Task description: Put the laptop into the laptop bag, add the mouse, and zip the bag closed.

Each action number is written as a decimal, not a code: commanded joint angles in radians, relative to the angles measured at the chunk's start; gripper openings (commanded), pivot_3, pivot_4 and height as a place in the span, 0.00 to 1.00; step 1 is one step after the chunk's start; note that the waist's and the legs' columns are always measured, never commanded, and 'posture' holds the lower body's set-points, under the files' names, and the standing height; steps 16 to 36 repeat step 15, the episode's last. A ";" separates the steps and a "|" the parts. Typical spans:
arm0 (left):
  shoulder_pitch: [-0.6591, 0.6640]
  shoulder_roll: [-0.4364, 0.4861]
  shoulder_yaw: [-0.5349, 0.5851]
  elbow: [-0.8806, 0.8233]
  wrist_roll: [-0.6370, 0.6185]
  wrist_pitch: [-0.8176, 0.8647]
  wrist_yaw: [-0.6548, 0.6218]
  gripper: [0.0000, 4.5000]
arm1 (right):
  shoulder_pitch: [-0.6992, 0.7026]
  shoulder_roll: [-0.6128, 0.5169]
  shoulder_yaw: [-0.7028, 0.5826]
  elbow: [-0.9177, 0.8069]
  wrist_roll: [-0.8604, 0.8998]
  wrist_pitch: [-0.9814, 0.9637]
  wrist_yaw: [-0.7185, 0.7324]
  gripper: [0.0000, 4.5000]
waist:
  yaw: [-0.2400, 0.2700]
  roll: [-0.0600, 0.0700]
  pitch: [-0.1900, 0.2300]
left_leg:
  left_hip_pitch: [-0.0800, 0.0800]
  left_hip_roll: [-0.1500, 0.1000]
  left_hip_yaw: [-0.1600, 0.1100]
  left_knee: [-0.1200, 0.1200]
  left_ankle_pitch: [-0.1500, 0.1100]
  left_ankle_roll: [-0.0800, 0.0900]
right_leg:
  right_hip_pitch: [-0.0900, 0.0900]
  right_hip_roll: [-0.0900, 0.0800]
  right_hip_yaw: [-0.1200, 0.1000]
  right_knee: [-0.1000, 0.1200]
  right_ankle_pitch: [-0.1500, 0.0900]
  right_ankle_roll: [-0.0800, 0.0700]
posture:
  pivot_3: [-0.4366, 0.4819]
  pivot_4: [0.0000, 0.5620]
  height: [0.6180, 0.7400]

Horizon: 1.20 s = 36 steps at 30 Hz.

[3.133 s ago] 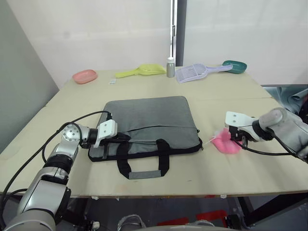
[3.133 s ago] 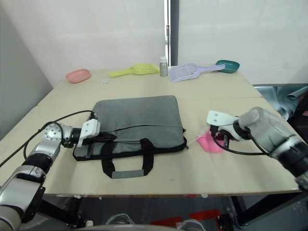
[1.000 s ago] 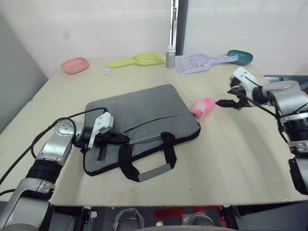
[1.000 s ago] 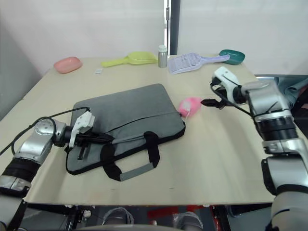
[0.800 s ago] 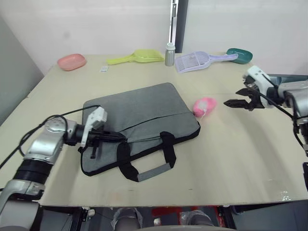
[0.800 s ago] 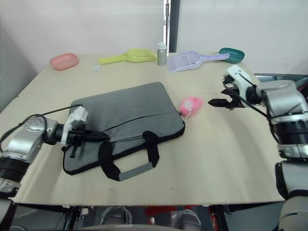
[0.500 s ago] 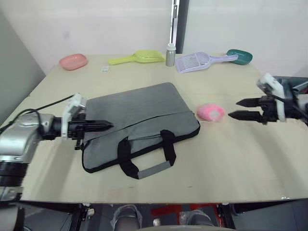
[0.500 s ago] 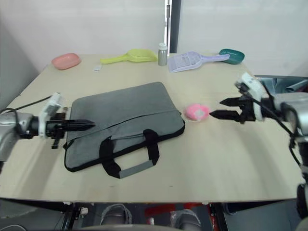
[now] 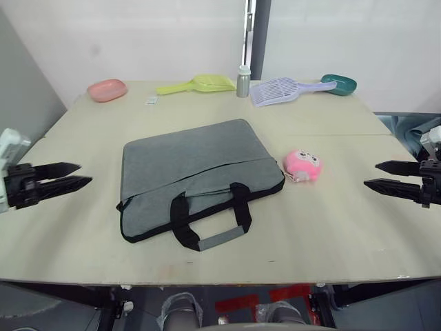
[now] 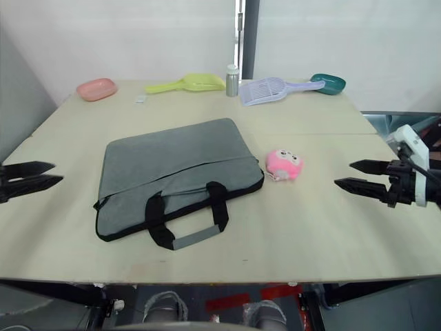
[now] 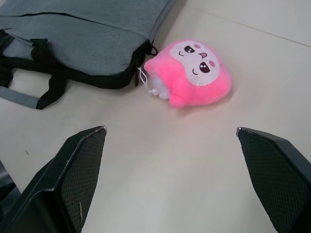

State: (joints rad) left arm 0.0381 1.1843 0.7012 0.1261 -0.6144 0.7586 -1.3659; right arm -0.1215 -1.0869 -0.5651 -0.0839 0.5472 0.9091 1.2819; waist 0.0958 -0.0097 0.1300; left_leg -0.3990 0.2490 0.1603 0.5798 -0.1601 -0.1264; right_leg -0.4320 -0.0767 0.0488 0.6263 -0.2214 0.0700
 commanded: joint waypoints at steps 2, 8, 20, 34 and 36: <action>0.168 0.021 0.203 -0.025 0.039 -0.008 -0.100 0.99 | 0.018 -0.043 -0.068 0.035 0.019 -0.041 0.012 1.00 | -0.004 0.000 0.000 | 0.000 0.000 0.000 -0.001 0.000 0.000 | 0.000 0.000 0.000 -0.001 0.000 0.000 | 0.48 0.27 1.00; 0.252 0.000 0.335 -0.005 0.055 0.017 -0.074 0.99 | -0.036 -0.073 -0.007 0.134 0.016 -0.105 0.018 1.00 | 0.000 -0.001 0.000 | 0.001 0.000 -0.001 0.000 0.000 0.001 | 0.002 0.000 -0.001 0.000 0.000 0.000 | 0.48 0.27 1.00; 0.243 -0.049 0.356 -0.029 0.028 0.064 -0.010 0.99 | -0.108 -0.019 0.090 0.147 0.031 -0.133 -0.020 1.00 | -0.001 -0.001 0.000 | 0.005 0.000 -0.001 0.001 0.000 0.001 | 0.006 0.000 -0.001 0.000 0.000 0.000 | 0.48 0.27 1.00; 0.243 -0.049 0.356 -0.029 0.028 0.064 -0.010 0.99 | -0.108 -0.019 0.090 0.147 0.031 -0.133 -0.020 1.00 | -0.001 -0.001 0.000 | 0.005 0.000 -0.001 0.001 0.000 0.001 | 0.006 0.000 -0.001 0.000 0.000 0.000 | 0.48 0.27 1.00; 0.243 -0.049 0.356 -0.029 0.028 0.064 -0.010 0.99 | -0.108 -0.019 0.090 0.147 0.031 -0.133 -0.020 1.00 | -0.001 -0.001 0.000 | 0.005 0.000 -0.001 0.001 0.000 0.001 | 0.006 0.000 -0.001 0.000 0.000 0.000 | 0.48 0.27 1.00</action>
